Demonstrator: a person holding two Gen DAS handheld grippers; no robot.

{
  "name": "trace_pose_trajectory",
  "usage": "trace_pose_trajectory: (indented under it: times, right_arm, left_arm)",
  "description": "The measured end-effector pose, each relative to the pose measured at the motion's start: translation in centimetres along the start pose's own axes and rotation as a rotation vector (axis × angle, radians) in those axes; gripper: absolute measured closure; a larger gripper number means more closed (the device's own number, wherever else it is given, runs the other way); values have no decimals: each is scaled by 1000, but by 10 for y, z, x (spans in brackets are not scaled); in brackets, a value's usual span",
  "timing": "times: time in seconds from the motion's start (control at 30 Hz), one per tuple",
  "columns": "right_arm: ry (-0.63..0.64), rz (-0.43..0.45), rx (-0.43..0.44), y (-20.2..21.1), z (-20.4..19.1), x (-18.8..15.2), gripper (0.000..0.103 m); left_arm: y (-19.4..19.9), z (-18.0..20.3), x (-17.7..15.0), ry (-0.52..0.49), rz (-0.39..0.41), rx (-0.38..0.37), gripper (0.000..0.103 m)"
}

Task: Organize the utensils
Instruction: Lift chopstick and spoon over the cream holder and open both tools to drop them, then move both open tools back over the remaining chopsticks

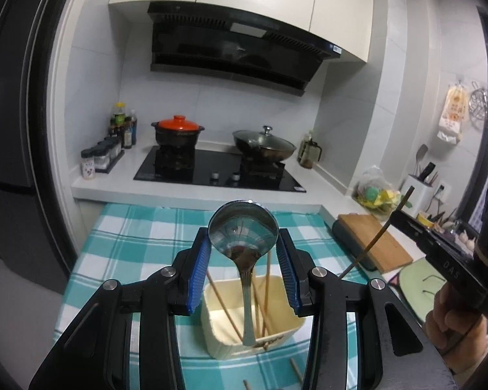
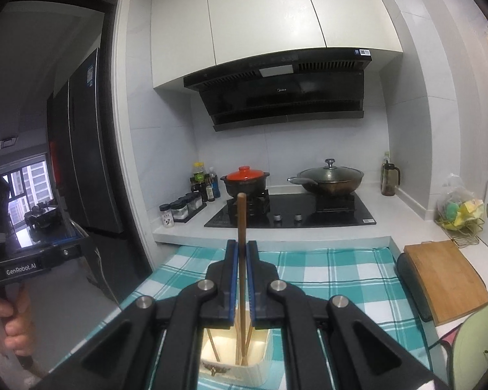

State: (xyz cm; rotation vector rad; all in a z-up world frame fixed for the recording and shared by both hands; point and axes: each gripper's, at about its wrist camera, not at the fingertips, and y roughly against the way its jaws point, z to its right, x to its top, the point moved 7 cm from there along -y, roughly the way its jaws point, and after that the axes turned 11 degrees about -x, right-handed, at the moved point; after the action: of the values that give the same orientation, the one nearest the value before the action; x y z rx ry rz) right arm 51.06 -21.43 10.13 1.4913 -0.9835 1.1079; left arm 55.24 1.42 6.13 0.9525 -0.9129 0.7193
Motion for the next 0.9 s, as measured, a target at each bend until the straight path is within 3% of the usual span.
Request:
trace_pose_trajectory:
  times: [0.17, 0.47, 0.63, 0.7, 0.77, 0.9]
  right_arm:
    - [3, -51, 23, -49, 0, -19, 98]
    - [96, -341, 39, -128, -8, -99, 98]
    - [88, -412, 19, -157, -5, -118, 97]
    - [65, -433, 13, -166, -4, -119, 96]
    - [66, -449, -15, -168, -3, -117, 77]
    - [44, -383, -12, -140, 3, -87, 77]
  left_arm:
    - [-59, -12, -15, 30, -56, 32, 62]
    - [-143, -33, -81, 62, -268, 64, 62]
    - [-172, -37, -96, 42, -326, 96, 60]
    - [-176, -39, -94, 52, -332, 99, 60]
    - [-165, -39, -83, 71, -295, 96, 59]
    - [-110, -34, -53, 49, -213, 79, 41]
